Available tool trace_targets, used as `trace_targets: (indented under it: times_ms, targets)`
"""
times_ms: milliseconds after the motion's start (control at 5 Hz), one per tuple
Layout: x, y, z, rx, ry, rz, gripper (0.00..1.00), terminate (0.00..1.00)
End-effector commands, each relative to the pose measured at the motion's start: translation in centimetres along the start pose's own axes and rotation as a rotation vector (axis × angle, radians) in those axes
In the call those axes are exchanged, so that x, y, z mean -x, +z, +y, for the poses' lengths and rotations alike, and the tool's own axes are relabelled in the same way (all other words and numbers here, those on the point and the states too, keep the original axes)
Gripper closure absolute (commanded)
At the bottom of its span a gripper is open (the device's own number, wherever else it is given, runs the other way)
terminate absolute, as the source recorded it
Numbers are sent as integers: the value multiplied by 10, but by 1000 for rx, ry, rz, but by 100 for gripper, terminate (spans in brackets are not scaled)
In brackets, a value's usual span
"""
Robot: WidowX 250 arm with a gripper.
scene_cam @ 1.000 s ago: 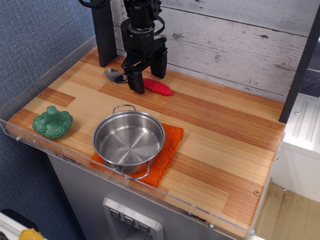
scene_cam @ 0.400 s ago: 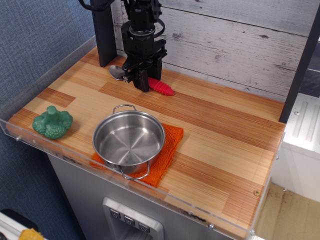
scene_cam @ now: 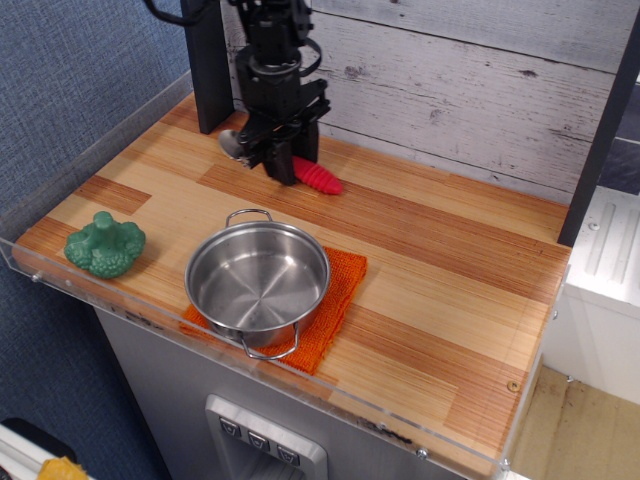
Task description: Place the spoon to the right edge of the table.
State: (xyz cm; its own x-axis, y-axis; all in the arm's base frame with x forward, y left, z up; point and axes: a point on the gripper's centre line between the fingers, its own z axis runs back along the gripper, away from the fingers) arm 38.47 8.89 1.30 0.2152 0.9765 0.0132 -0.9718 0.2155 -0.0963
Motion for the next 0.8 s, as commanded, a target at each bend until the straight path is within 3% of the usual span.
trace_targets:
  times_ms: [0, 200, 400, 600]
  targets:
    - [7, 62, -13, 132, -112, -43, 100, 0]
    - [22, 70, -17, 137, -256, -62, 100, 0]
    - [52, 84, -27, 105, -527, -152, 100, 0]
    - [77, 85, -17, 117, -776, -118, 100, 0]
